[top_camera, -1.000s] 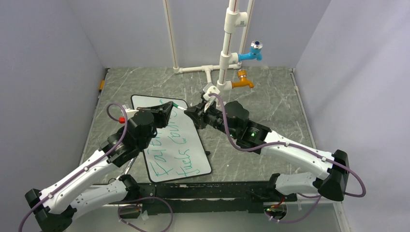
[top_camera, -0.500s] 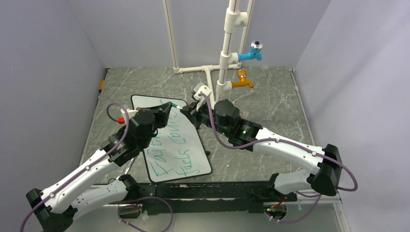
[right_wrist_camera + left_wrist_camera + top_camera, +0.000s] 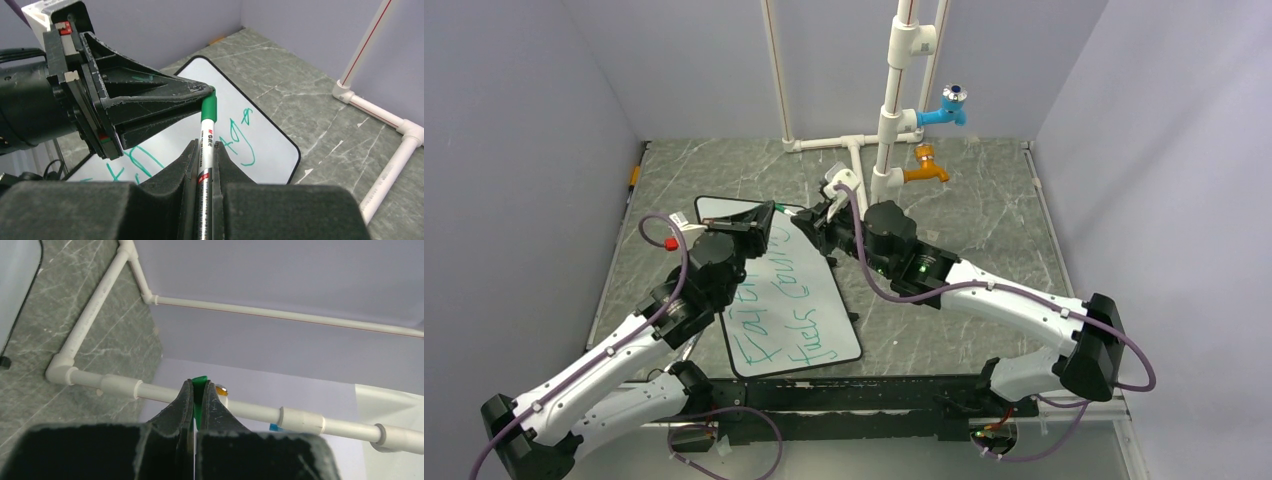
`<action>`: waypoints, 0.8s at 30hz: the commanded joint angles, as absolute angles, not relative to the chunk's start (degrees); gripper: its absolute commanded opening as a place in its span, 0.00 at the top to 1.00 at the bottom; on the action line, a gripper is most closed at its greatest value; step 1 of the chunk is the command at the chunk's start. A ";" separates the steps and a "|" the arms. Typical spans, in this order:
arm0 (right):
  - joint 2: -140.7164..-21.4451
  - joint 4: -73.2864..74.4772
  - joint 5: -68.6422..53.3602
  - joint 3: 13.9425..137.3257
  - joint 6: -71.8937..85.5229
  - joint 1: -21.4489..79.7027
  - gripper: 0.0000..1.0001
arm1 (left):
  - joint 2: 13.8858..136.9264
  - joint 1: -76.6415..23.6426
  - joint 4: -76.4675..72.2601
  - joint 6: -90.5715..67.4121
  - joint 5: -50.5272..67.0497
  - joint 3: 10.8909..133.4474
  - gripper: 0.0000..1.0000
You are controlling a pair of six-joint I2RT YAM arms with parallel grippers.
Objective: Write a sentence on the whiteboard
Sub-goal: Insert the whiteboard marker without the cap into the pen cap.
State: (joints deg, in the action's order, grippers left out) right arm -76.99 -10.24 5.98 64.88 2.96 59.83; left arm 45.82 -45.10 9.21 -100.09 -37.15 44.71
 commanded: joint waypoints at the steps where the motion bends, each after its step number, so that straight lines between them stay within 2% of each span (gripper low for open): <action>1: -79.89 -15.12 1.69 68.47 7.60 59.46 1.00 | 45.00 -47.79 -3.71 -96.07 -21.33 45.99 1.00; 14: -83.60 -21.03 -6.65 71.08 15.30 56.17 1.00 | 43.56 -47.74 -14.62 -89.74 -17.11 44.41 1.00; 24: -85.89 -15.49 -6.86 75.69 2.64 57.37 1.00 | 46.96 -47.83 -14.00 -90.62 -11.33 46.30 1.00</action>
